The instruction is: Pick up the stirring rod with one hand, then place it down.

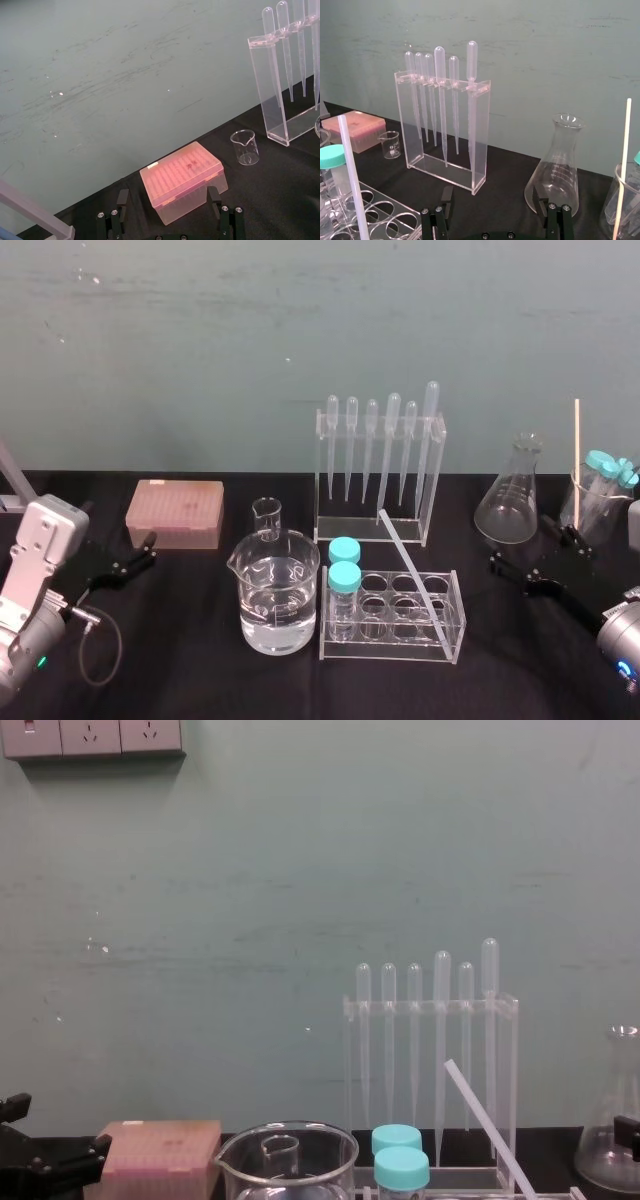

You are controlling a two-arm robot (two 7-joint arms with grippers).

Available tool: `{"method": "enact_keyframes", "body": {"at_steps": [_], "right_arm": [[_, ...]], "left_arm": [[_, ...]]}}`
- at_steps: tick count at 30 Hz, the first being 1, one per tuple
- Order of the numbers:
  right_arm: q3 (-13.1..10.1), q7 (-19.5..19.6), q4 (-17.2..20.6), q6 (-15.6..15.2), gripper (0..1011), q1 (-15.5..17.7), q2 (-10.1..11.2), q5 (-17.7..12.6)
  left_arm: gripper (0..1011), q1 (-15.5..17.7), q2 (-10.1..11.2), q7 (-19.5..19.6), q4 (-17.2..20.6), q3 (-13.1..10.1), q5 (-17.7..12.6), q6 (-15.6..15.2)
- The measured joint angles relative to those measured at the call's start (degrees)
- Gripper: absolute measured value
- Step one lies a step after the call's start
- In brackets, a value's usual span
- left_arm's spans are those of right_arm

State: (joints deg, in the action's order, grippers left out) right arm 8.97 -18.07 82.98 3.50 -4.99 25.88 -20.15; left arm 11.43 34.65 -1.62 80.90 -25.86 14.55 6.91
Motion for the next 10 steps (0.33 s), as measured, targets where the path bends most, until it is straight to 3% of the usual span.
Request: {"method": "enact_keyframes", "body": {"at_steps": [10], "right_arm": [[0.0, -0.01, 0.01, 0.12, 1003, -0.01, 0.01, -0.03]], "left_arm": [[1000, 0.0, 0.0, 0.0, 0.0, 0.0, 0.0, 0.0]]}}
